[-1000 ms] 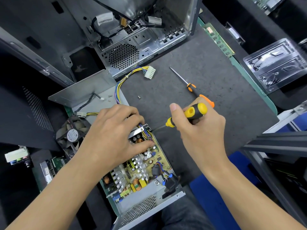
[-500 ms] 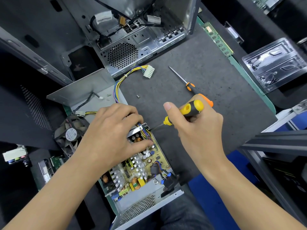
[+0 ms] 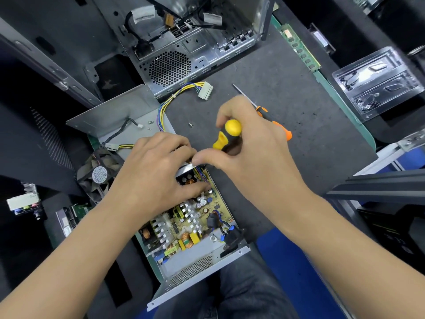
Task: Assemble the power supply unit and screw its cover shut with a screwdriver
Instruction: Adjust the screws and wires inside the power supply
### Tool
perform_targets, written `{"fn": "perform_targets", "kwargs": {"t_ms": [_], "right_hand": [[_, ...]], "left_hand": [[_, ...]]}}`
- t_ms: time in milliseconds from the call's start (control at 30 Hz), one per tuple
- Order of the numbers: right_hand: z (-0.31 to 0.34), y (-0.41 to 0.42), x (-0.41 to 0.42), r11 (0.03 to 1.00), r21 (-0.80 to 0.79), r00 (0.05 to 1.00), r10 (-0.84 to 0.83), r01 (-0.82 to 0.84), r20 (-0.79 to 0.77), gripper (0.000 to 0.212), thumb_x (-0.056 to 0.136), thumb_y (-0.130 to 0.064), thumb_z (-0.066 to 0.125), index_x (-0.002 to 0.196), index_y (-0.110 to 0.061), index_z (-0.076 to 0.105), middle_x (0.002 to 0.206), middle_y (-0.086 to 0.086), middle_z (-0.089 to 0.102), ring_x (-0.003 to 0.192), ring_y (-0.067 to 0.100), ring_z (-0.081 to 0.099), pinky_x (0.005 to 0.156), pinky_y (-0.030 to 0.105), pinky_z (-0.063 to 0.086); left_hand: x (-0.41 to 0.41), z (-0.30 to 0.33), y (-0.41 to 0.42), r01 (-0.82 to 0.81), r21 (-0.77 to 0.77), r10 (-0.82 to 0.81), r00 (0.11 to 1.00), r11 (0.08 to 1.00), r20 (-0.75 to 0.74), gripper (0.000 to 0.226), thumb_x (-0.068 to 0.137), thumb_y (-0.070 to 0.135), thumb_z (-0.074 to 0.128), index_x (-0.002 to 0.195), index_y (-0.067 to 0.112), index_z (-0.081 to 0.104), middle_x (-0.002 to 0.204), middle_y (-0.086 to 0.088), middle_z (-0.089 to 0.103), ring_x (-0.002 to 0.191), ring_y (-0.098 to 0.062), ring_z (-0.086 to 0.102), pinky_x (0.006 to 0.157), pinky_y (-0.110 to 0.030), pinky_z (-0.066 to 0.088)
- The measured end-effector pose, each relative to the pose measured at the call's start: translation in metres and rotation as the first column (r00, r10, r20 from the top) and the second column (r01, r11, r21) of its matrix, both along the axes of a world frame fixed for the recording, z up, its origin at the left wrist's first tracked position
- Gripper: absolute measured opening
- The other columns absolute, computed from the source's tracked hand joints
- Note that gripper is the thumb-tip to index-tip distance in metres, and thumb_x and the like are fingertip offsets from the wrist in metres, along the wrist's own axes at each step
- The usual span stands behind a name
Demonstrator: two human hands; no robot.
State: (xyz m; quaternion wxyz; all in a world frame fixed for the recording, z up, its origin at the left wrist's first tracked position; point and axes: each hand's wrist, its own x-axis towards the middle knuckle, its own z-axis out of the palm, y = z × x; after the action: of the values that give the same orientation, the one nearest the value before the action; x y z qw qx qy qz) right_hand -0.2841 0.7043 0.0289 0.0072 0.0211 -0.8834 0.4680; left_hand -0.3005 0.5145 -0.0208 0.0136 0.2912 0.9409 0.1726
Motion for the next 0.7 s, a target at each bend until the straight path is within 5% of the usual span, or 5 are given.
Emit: {"fn": "perform_targets", "kwargs": {"t_ms": [100, 233, 367, 533, 700], "right_hand": [[0.017, -0.002, -0.004, 0.955, 0.245, 0.985, 0.173, -0.168, -0.001, 0.046, 0.079, -0.033, 0.08, 0.099, -0.021, 0.04, 0.074, -0.006, 0.048, 0.066, 0.022, 0.054, 0.065, 0.037, 0.045], [0.036, -0.005, -0.012, 0.829, 0.43, 0.924, 0.382, -0.359, 0.036, 0.022, 0.092, -0.022, 0.055, 0.106, -0.016, 0.04, 0.087, -0.001, 0.047, 0.076, 0.027, 0.048, 0.061, 0.032, 0.02], [0.047, -0.007, -0.024, 0.739, 0.516, 0.893, 0.429, -0.433, 0.136, 0.02, 0.091, -0.014, 0.051, 0.11, -0.012, 0.043, 0.081, -0.002, 0.042, 0.08, 0.029, 0.047, 0.066, 0.031, 0.029], [0.042, -0.011, -0.032, 0.545, 0.688, 0.848, 0.489, -0.48, 0.204, 0.017, 0.099, -0.034, 0.05, 0.097, -0.024, 0.037, 0.075, 0.001, 0.029, 0.098, 0.036, 0.056, 0.071, 0.037, 0.039], [0.044, 0.017, -0.036, 0.731, 0.54, 0.892, 0.442, -0.418, 0.093, 0.016, 0.092, -0.039, 0.056, 0.09, -0.025, 0.049, 0.078, -0.005, 0.058, 0.074, 0.018, 0.052, 0.065, 0.034, 0.04]], "left_hand": [[0.001, 0.003, 0.002, -0.012, -0.017, 0.013, 0.999, 1.0, 0.029, 0.05, 0.072, 0.059, 0.072, 0.094, 0.013, 0.071, 0.103, -0.002, 0.067, 0.098, -0.031, 0.062, 0.081, -0.049, 0.049], [0.0, 0.005, 0.003, -0.019, -0.014, 0.02, 0.999, 1.0, 0.046, 0.056, 0.074, 0.06, 0.06, 0.096, 0.011, 0.073, 0.105, -0.004, 0.068, 0.099, -0.032, 0.062, 0.081, -0.049, 0.049], [0.0, 0.005, 0.002, -0.021, -0.048, 0.024, 0.997, 0.999, 0.066, 0.061, 0.072, 0.063, 0.072, 0.101, 0.01, 0.072, 0.106, -0.005, 0.067, 0.102, -0.033, 0.06, 0.083, -0.05, 0.048], [0.0, 0.009, 0.003, -0.027, -0.084, 0.036, 0.994, 0.996, 0.102, 0.062, 0.074, 0.062, 0.073, 0.11, 0.013, 0.071, 0.113, -0.003, 0.065, 0.108, -0.031, 0.055, 0.089, -0.049, 0.044], [0.002, 0.009, 0.002, -0.033, -0.087, 0.04, 0.996, 0.996, 0.083, 0.058, 0.077, 0.059, 0.073, 0.114, 0.014, 0.071, 0.114, -0.002, 0.064, 0.111, -0.029, 0.054, 0.091, -0.046, 0.042]]}}
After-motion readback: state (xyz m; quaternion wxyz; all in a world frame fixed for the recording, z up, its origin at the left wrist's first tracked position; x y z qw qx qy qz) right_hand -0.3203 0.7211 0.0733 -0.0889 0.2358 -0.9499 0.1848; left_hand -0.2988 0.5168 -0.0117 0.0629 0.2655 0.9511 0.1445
